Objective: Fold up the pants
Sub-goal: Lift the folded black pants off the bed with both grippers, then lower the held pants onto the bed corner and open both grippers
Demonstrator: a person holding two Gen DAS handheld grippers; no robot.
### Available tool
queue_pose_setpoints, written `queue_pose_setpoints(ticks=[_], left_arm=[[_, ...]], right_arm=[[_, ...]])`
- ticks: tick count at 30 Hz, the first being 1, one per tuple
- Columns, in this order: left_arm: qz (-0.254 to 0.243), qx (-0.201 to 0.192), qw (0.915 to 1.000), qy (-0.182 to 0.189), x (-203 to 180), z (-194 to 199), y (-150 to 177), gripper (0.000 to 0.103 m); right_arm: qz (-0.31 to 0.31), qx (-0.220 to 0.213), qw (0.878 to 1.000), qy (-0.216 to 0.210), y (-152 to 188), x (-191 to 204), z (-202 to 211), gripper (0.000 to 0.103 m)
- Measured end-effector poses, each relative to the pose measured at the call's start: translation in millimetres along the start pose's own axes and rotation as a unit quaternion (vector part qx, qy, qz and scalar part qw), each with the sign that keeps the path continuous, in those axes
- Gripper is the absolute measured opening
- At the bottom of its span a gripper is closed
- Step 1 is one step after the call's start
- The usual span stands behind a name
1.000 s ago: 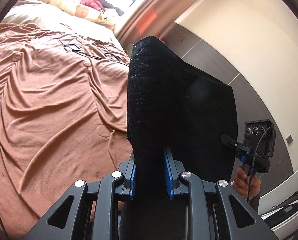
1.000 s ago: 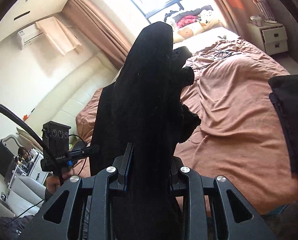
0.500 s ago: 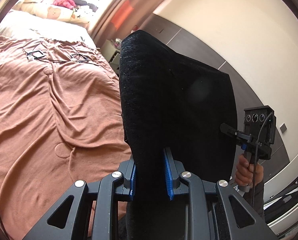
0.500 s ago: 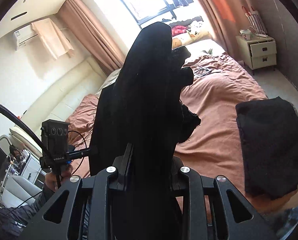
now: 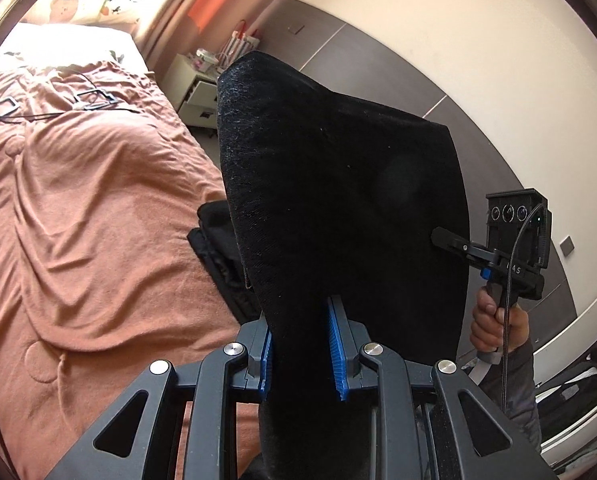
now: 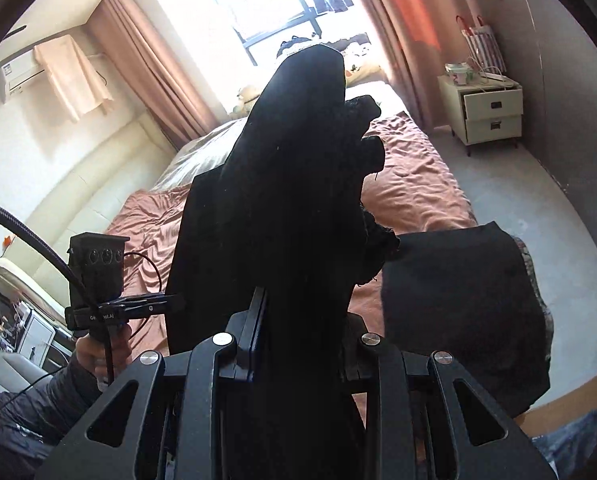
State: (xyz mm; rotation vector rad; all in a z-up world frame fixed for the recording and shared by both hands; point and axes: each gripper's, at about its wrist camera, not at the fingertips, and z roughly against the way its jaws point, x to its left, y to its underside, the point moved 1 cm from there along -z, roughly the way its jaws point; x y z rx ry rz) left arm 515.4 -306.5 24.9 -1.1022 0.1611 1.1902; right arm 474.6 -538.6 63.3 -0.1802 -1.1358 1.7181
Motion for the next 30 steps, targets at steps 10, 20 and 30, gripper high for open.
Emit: queue_pose_setpoints(ticks=[10,20,30], left_arm=[[0.002,0.053,0.9980,0.036,-1,-107,-16,0.025],[0.030,0.077,0.9951,0.053,25,-173,-21,0.025],[0.052,0.090,0.9932,0.051,47,-205,-19,0.025]], right_arm=[[-0.001,0.021,0.997,0.069,-15,-18,17,0.024],[0.002,0.079,0.990,0.114,-45,-10,-14,0.024],[-0.018,0.128,0.977,0.170,-66,-10,-45,0.028]])
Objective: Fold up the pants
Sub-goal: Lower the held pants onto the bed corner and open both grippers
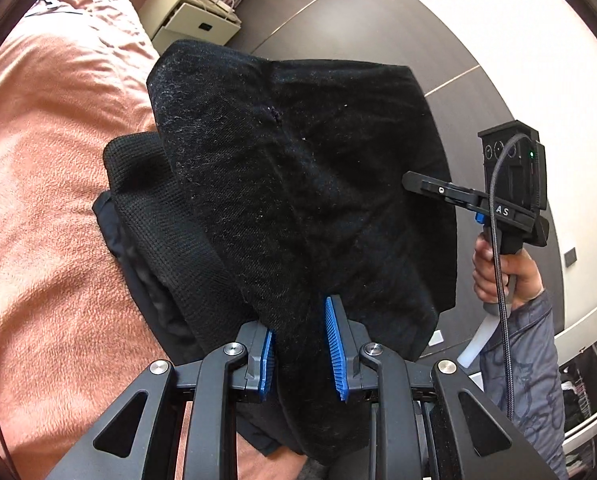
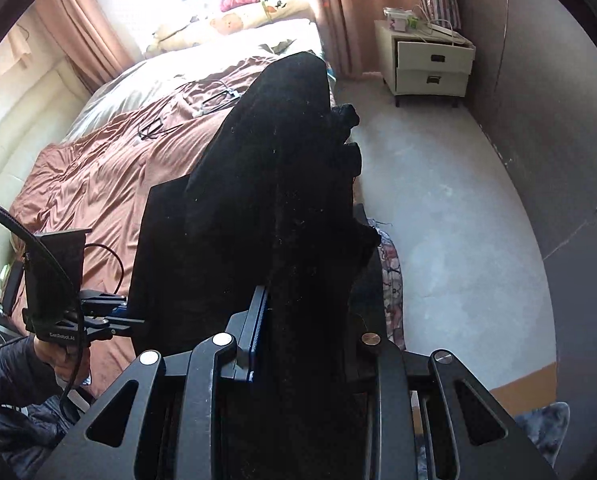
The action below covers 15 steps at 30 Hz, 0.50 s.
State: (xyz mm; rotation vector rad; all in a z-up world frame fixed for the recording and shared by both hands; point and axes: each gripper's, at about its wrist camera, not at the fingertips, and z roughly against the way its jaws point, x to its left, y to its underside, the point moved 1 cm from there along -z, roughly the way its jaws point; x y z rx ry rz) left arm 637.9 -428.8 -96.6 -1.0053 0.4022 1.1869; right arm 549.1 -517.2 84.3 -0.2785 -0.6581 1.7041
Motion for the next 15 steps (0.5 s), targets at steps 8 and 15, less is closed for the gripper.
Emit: queue_pose_setpoints(ticks=[8,15], left_arm=[[0.034,0.015,0.9988,-0.031,14,-4,5,0.034],[0.043,-0.021,0.9970,-0.061,33,18,-10,0.042]], right_arm=[[-0.074,0.009,0.992,0.105,11,11,-3,0.038],[-0.062,-0.019,0.992,0.107,34,69,33,0.037]])
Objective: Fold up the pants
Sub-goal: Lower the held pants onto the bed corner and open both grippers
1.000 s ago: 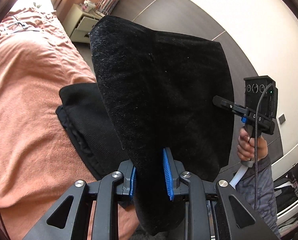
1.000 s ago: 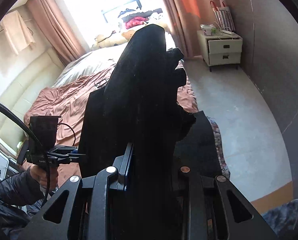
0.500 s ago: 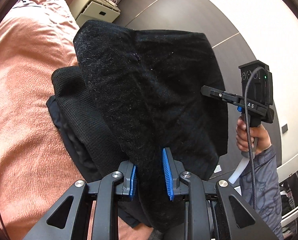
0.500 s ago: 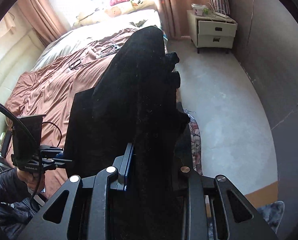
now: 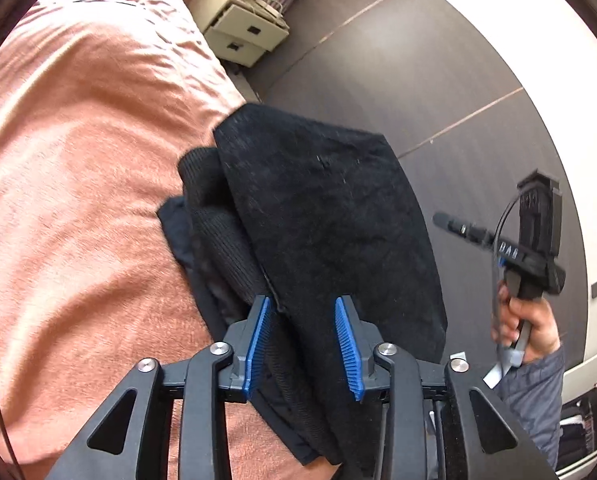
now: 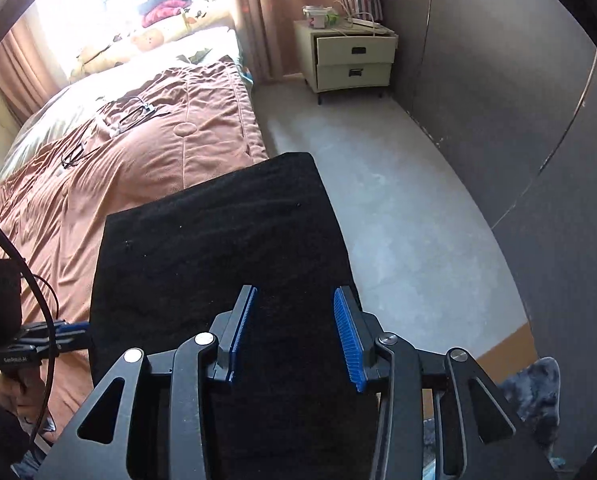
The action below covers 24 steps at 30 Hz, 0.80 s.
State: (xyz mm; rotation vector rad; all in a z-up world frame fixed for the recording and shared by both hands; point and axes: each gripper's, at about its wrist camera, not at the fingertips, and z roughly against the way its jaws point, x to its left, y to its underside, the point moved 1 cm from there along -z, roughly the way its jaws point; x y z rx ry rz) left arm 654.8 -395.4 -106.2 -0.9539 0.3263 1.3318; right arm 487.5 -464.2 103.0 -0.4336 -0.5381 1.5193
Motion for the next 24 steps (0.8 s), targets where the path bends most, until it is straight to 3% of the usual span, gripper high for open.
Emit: queue_pose_setpoints(ticks=[1,5,14,24], left_arm=[[-0.001,-0.003,1.0000,-0.007,3,0,-4,0.047],[-0.004,-0.008,0.9996,-0.027,8,-4,-21,0.048],[-0.009,-0.011,0.9989,-0.045,14,-29,-48,0.048],[-0.013,-0.006,0.9983,-0.057,17,-51,-62,0.052]], right_arm=[[0.004,0.006,1.000,0.003,4,4,-1,0.035],[-0.009,0.023,0.999,0.029,15,10,-8,0.030],[-0.036,0.022,0.999,0.027,16,7,-12,0.028],[-0.073,0.031,0.996,0.036,5,-13,-45,0.027]])
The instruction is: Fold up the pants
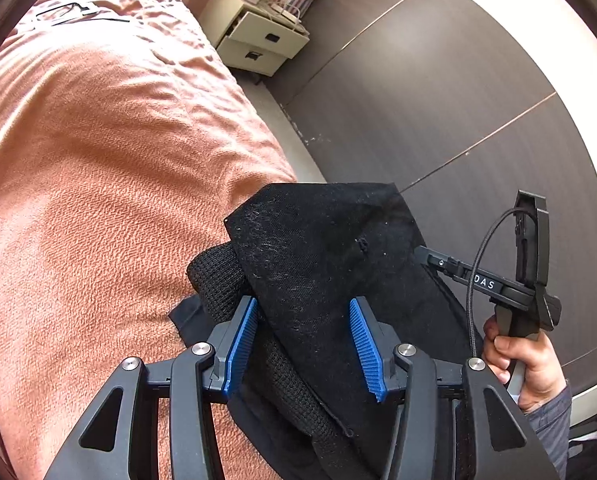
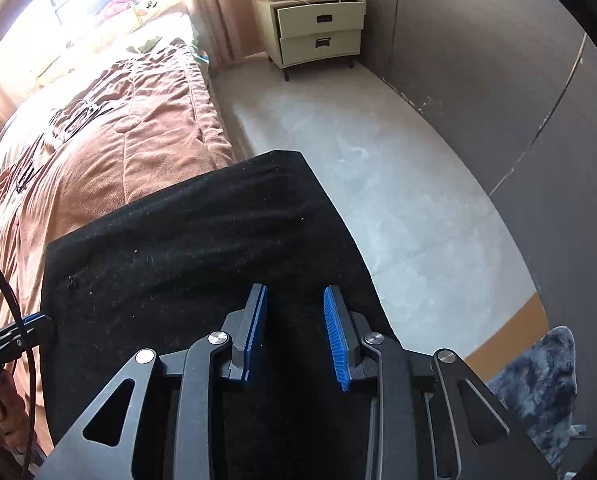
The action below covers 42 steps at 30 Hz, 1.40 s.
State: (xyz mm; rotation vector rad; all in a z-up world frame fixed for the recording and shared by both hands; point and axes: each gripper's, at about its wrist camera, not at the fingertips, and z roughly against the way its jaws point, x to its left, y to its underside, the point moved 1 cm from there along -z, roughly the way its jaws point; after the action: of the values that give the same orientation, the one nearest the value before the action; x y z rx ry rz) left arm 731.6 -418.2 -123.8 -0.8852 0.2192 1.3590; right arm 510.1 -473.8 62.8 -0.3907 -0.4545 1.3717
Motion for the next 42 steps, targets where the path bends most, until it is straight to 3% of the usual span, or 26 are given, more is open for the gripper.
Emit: queue_pose_setpoints(ticks=[7,18,26,33,34,35,37,42], left_arm=[[0.010,0.004,0.9999,-0.007,-4,3,7,0.052],[-0.009,0.023,0.9993,-0.027,-25,29,33,0.052],[-0.037,0.027,0.9982,-0.038,-41,67,60,0.053],[-0.078,-0.002,0.9954,-0.056,-63,124,81,0.086],[-0.085,-0.007,0.9947,-0.057,-66,134,84,0.091],[-0.092,-0.012,0.9941,-0.057,-70,143,87,0.093],[-0.105,-0.021,0.9924,-0.060,-77,164,93,0.101],[-0.130,-0.037,0.9887,-0.066,-85,217,104,0.103]], right_arm=[[0.011,0.001,1.000,0.007,3,-3,13,0.027],[-0.012,0.024,0.999,0.031,62,-46,65,0.027],[-0.036,0.063,0.997,0.042,88,-45,90,0.027],[-0.019,0.037,0.998,0.045,105,-15,144,0.028],[-0.017,0.034,0.998,0.049,111,-8,154,0.037],[-0.014,0.028,0.998,0.055,117,-1,165,0.056],[-0.011,0.013,0.998,0.067,125,12,187,0.080],[-0.027,-0.011,0.997,0.071,144,47,238,0.095]])
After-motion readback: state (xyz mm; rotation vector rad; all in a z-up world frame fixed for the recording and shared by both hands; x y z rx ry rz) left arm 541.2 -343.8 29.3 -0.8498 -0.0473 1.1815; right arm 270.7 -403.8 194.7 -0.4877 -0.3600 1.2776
